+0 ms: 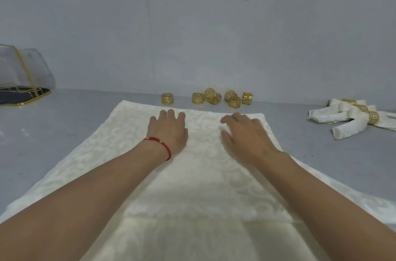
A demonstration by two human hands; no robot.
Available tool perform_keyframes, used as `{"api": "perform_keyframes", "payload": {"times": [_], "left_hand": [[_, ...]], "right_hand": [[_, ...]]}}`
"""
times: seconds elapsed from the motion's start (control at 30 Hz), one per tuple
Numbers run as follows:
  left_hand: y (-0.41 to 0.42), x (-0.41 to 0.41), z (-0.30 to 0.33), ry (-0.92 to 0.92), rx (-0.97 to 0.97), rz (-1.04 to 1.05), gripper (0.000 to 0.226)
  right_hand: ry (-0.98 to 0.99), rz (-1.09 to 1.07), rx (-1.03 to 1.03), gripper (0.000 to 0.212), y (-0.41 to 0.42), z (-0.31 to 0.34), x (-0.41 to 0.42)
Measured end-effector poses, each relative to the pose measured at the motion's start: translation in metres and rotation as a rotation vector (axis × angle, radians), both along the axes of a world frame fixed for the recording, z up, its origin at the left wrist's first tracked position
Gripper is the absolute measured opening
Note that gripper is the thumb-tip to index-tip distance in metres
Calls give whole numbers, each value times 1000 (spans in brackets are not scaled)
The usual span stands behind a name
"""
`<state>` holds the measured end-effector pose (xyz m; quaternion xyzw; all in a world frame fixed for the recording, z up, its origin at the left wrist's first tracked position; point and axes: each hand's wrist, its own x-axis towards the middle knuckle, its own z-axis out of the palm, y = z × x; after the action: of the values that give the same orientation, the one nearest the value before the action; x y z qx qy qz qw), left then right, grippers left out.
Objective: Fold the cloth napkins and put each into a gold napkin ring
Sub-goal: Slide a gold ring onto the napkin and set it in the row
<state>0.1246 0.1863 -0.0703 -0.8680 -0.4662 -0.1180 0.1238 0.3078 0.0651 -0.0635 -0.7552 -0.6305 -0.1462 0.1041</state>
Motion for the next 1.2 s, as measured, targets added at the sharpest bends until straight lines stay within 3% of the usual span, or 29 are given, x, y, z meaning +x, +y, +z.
{"api": "perform_keyframes", "payload": {"times": [0.07,0.13,0.23,0.37,0.6,0.83,0.97,1.07,1.2], "left_hand": [[0,10,-5,-72,6,-134,33],[-1,20,-9,-134,-161,-310,39],[-6,32,-12,-65,-346,-395,42],[-8,35,-12,-33,-390,-384,48],[1,39,-16,-47,-386,-396,38],[6,41,-15,-36,-405,-388,40],[7,43,-7,-76,-434,-345,43],[5,45,6,-136,-481,-282,45],[14,53,14,-352,-499,-210,20]], "right_hand": [[102,146,-181,48,4,-10,-2],[146,170,-313,51,6,-17,0],[203,186,-309,51,9,-19,2],[267,172,-317,41,15,-7,3],[226,3,-67,32,55,1,16],[310,-202,9,29,95,-12,21],[438,-159,97,12,106,-15,23],[496,-108,123,18,102,-10,21],[422,-57,107,22,94,-7,23]]}}
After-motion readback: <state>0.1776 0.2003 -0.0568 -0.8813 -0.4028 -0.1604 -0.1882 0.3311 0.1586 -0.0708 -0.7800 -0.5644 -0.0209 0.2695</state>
